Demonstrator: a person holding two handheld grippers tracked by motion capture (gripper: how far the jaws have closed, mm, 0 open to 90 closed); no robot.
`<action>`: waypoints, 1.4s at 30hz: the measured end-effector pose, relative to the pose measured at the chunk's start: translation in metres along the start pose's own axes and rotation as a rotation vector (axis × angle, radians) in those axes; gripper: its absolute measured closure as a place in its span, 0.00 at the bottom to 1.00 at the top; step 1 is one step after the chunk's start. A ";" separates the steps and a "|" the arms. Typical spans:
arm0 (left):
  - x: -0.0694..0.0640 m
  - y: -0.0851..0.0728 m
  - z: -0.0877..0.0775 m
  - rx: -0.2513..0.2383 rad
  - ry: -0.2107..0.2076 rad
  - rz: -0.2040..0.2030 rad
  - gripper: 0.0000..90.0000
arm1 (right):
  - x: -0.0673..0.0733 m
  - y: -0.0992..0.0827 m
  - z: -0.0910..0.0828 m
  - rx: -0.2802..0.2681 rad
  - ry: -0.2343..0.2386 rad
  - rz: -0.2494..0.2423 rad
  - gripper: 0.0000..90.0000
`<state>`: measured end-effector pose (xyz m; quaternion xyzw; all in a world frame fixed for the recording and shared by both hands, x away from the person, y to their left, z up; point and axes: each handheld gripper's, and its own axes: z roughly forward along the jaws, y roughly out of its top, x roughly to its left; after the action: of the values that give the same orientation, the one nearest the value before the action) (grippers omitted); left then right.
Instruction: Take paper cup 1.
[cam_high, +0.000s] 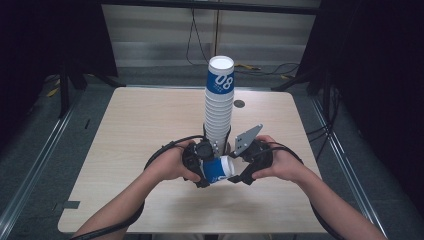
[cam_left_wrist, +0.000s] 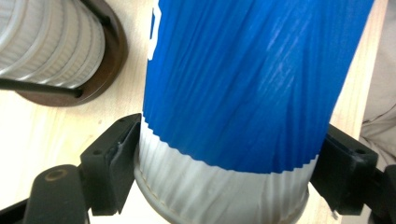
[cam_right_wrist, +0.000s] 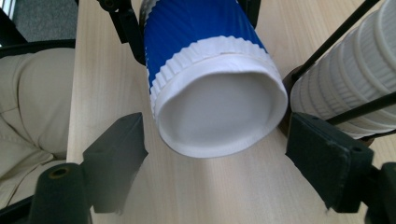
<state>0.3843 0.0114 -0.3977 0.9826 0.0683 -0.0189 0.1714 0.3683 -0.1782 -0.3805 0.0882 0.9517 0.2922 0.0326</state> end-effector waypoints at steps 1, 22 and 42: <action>0.001 0.001 0.000 0.012 -0.003 0.015 0.21 | 0.001 0.001 0.000 0.008 -0.004 -0.004 0.21; -0.003 0.008 0.004 0.042 -0.017 0.044 0.21 | 0.004 0.005 0.007 0.067 0.001 -0.059 0.24; -0.002 0.010 0.003 0.070 0.002 0.108 0.21 | 0.007 0.004 0.016 0.081 0.020 -0.070 0.33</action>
<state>0.3838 0.0007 -0.3975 0.9903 0.0149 -0.0112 0.1379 0.3635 -0.1651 -0.3917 0.0530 0.9656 0.2528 0.0295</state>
